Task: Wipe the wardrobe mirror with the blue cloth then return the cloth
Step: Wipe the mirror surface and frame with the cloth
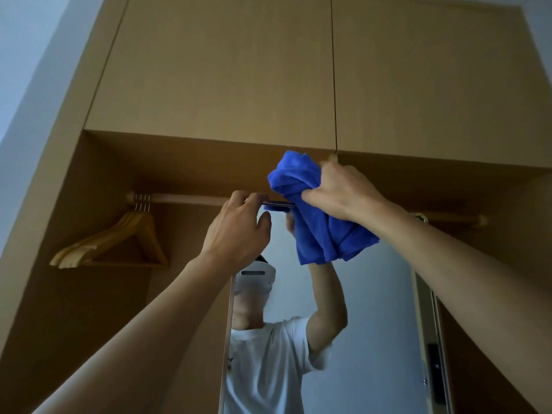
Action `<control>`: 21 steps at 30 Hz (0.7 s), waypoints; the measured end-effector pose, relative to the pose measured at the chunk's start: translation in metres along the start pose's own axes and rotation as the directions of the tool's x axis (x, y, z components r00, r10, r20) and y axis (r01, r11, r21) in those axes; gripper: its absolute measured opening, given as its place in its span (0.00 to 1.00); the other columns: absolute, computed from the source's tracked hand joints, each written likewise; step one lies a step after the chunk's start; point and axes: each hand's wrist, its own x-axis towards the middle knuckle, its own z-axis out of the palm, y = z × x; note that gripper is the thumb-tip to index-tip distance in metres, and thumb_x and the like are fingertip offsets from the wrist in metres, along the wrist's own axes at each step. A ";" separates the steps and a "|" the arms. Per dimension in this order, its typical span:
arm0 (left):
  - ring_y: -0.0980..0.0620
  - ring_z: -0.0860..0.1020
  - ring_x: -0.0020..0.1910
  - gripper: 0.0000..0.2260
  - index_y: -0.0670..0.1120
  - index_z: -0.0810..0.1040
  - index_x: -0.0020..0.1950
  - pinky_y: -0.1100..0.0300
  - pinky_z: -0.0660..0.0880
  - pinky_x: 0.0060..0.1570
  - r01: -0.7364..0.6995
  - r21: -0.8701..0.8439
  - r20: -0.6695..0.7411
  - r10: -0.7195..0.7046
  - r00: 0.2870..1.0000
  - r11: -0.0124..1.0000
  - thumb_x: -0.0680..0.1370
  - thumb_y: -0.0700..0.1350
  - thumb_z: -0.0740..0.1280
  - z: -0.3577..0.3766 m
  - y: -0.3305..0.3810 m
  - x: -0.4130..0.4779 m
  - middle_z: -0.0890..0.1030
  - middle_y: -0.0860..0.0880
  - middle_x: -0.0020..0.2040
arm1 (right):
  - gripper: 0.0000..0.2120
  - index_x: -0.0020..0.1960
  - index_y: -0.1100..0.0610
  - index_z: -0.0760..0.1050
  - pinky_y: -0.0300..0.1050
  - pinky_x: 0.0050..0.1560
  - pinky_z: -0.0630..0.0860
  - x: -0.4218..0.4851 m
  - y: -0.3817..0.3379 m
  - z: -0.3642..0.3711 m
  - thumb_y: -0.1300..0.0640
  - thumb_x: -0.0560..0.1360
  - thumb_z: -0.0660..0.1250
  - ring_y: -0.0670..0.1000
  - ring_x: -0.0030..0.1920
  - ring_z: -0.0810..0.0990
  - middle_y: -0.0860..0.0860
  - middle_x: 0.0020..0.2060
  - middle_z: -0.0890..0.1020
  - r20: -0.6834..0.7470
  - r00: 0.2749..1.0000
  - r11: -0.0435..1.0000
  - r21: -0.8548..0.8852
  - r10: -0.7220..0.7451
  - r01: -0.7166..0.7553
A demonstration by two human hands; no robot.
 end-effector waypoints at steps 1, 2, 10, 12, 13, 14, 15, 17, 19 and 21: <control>0.45 0.73 0.66 0.19 0.53 0.70 0.74 0.51 0.73 0.58 0.008 0.001 -0.002 -0.008 1.000 1.000 0.83 0.49 0.58 0.001 0.001 -0.001 0.70 0.49 0.70 | 0.10 0.45 0.56 0.70 0.48 0.36 0.71 -0.002 0.008 -0.002 0.50 0.73 0.66 0.57 0.36 0.78 0.53 0.36 0.78 -0.009 1.000 1.000 -0.013 0.019 -0.019; 0.44 0.74 0.65 0.19 0.52 0.69 0.74 0.51 0.73 0.59 0.019 -0.001 0.002 -0.019 1.000 1.000 0.83 0.50 0.58 0.001 0.002 -0.001 0.69 0.49 0.71 | 0.10 0.45 0.56 0.71 0.48 0.35 0.71 -0.005 0.018 -0.005 0.50 0.72 0.66 0.56 0.37 0.79 0.53 0.37 0.78 -0.018 0.999 0.999 -0.028 0.040 -0.041; 0.45 0.72 0.69 0.22 0.54 0.64 0.78 0.53 0.68 0.61 0.055 -0.070 0.042 -0.052 0.998 0.996 0.84 0.51 0.56 -0.002 0.003 -0.007 0.62 0.51 0.78 | 0.11 0.42 0.54 0.70 0.47 0.34 0.69 -0.009 0.052 -0.015 0.48 0.73 0.66 0.55 0.33 0.77 0.52 0.34 0.77 -0.049 0.988 0.983 -0.101 0.149 -0.153; 0.45 0.71 0.70 0.24 0.56 0.60 0.80 0.55 0.67 0.60 0.100 -0.156 0.071 -0.090 0.993 0.983 0.84 0.52 0.58 -0.002 -0.001 -0.011 0.65 0.49 0.78 | 0.11 0.42 0.55 0.70 0.47 0.34 0.70 -0.007 0.041 -0.010 0.47 0.72 0.66 0.55 0.34 0.78 0.52 0.34 0.78 -0.053 0.991 0.984 -0.122 0.126 -0.132; 0.45 0.71 0.70 0.26 0.57 0.56 0.81 0.54 0.67 0.61 0.124 -0.196 0.094 -0.107 0.990 0.973 0.83 0.52 0.59 -0.001 -0.003 -0.015 0.67 0.48 0.76 | 0.11 0.43 0.55 0.70 0.47 0.34 0.70 -0.006 0.033 -0.008 0.48 0.72 0.66 0.55 0.34 0.78 0.52 0.34 0.78 -0.050 0.992 0.986 -0.118 0.113 -0.118; 0.44 0.73 0.69 0.29 0.58 0.53 0.81 0.53 0.70 0.62 0.144 -0.234 0.113 -0.120 0.986 0.961 0.82 0.52 0.60 0.000 -0.006 -0.021 0.71 0.46 0.74 | 0.12 0.43 0.56 0.70 0.47 0.34 0.69 -0.005 0.025 -0.006 0.48 0.72 0.66 0.55 0.34 0.78 0.52 0.34 0.77 -0.043 0.994 0.989 -0.108 0.101 -0.105; 0.43 0.75 0.66 0.31 0.60 0.49 0.81 0.50 0.72 0.63 0.167 -0.267 0.129 -0.137 0.982 0.949 0.81 0.52 0.61 -0.001 -0.008 -0.027 0.74 0.45 0.72 | 0.12 0.43 0.56 0.69 0.47 0.34 0.68 -0.004 0.015 -0.004 0.48 0.72 0.66 0.56 0.35 0.77 0.52 0.34 0.76 -0.037 0.995 0.991 -0.099 0.088 -0.091; 0.44 0.80 0.58 0.34 0.63 0.46 0.80 0.49 0.76 0.57 0.211 -0.323 0.153 -0.169 0.974 0.923 0.80 0.51 0.62 -0.002 -0.011 -0.038 0.80 0.46 0.64 | 0.11 0.43 0.56 0.69 0.47 0.34 0.69 -0.002 -0.005 0.001 0.49 0.72 0.66 0.56 0.35 0.78 0.53 0.35 0.77 -0.024 0.998 0.994 -0.086 0.066 -0.068; 0.52 0.82 0.49 0.33 0.61 0.49 0.80 0.57 0.76 0.45 0.240 -0.376 0.178 -0.184 0.967 0.895 0.81 0.50 0.63 -0.004 -0.013 -0.049 0.82 0.52 0.56 | 0.11 0.44 0.57 0.72 0.46 0.34 0.69 0.000 -0.023 0.006 0.49 0.72 0.66 0.55 0.35 0.78 0.53 0.35 0.78 -0.021 0.999 0.996 -0.077 0.037 -0.038; 0.58 0.81 0.44 0.27 0.59 0.56 0.78 0.64 0.76 0.39 0.238 -0.396 0.194 -0.173 0.966 0.887 0.81 0.48 0.62 -0.007 -0.013 -0.059 0.81 0.58 0.51 | 0.11 0.44 0.58 0.73 0.47 0.33 0.71 0.001 -0.039 0.011 0.49 0.72 0.67 0.55 0.34 0.78 0.53 0.34 0.78 -0.023 1.000 0.999 -0.053 0.010 -0.011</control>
